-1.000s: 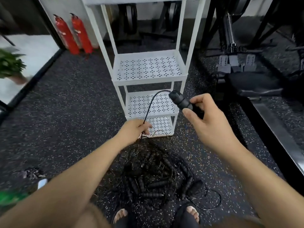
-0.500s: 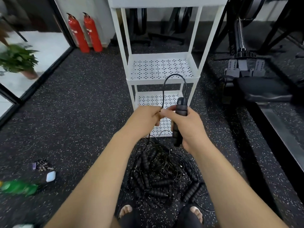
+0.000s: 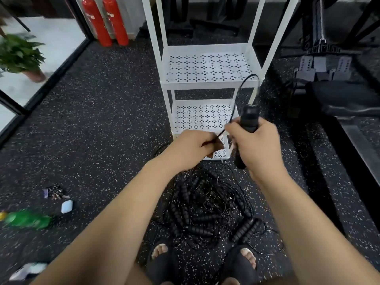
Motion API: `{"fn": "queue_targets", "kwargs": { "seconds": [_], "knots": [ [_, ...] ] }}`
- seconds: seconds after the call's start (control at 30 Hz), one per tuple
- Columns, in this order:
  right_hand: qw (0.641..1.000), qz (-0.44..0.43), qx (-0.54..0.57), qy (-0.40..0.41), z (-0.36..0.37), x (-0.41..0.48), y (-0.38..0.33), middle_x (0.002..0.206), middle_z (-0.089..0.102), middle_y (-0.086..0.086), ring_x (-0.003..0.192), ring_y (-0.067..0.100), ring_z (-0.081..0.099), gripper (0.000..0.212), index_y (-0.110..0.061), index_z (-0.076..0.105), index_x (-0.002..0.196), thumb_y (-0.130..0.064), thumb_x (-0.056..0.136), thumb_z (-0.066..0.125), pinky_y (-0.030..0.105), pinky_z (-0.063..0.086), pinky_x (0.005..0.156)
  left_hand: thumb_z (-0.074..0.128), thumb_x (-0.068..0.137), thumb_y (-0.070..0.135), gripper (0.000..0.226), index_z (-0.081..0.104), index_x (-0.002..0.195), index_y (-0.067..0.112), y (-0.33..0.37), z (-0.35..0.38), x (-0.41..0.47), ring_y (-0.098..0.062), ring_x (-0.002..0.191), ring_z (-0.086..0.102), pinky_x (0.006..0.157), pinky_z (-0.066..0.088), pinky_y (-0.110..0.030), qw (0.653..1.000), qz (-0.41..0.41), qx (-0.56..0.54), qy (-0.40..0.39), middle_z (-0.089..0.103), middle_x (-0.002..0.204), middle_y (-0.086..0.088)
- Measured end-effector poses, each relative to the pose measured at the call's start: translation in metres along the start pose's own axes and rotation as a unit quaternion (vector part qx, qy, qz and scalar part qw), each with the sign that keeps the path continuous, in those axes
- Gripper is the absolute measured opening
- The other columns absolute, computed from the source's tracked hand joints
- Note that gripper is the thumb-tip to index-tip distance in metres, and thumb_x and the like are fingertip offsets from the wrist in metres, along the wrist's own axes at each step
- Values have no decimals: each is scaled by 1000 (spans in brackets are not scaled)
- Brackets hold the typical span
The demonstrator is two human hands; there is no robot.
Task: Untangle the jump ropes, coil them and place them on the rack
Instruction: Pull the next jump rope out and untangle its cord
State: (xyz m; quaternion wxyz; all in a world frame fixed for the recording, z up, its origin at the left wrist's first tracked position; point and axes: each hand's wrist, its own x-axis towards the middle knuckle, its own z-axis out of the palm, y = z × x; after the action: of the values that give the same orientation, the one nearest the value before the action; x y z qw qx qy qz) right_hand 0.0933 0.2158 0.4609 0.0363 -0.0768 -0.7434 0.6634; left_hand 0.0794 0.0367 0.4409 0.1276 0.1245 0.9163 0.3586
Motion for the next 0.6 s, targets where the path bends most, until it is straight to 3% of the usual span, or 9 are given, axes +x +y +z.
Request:
{"fn": "queue_targets", "kwargs": {
  "seconds": [0.1, 0.27, 0.33, 0.4, 0.47, 0.6],
  "knots": [
    [997, 10, 65, 32, -15, 4, -8, 73, 65, -1, 68, 16, 56, 14, -21, 72, 85, -12, 89, 81, 38, 51, 71, 66, 104, 42, 18, 76, 96, 29, -25, 3, 2, -25, 77, 70, 69, 56, -38, 999, -35, 1, -31, 77, 92, 9],
    [988, -12, 135, 71, -30, 9, -14, 70, 61, 1, 63, 20, 52, 18, -19, 67, 82, -8, 90, 79, 32, 48, 63, 64, 104, 46, 17, 75, 92, 39, -56, 10, 6, -18, 53, 49, 51, 44, -28, 991, -86, 35, -100, 75, 83, 14],
    [986, -11, 151, 76, -31, 10, -13, 69, 59, 2, 61, 20, 52, 19, -18, 66, 80, -9, 92, 77, 32, 47, 63, 62, 106, 43, 23, 74, 87, 42, -57, 8, 7, -14, 53, 50, 53, 46, -29, 992, -79, 40, -94, 73, 80, 25],
    [984, 7, 167, 60, -30, 11, -9, 71, 62, 3, 61, 19, 53, 15, -17, 68, 84, -13, 94, 78, 30, 48, 62, 61, 107, 42, 28, 70, 81, 40, -54, 4, 7, -9, 51, 47, 55, 45, -28, 993, -74, 47, -77, 65, 67, 35],
    [984, 43, 169, 22, -26, 10, -4, 76, 67, 3, 62, 16, 56, 13, -15, 71, 95, -21, 95, 82, 27, 51, 62, 61, 107, 43, 29, 70, 81, 35, -50, 0, 6, -2, 47, 43, 53, 40, -24, 995, -61, 55, -61, 63, 62, 30],
    [988, 104, 78, -81, -13, -1, 8, 87, 77, 2, 71, 15, 63, 21, -15, 77, 105, -29, 92, 85, 35, 55, 75, 60, 107, 45, 30, 73, 89, 25, -38, -12, 7, -4, 62, 61, 59, 45, -23, 999, 6, 29, 22, 70, 79, 18]
  ]
}}
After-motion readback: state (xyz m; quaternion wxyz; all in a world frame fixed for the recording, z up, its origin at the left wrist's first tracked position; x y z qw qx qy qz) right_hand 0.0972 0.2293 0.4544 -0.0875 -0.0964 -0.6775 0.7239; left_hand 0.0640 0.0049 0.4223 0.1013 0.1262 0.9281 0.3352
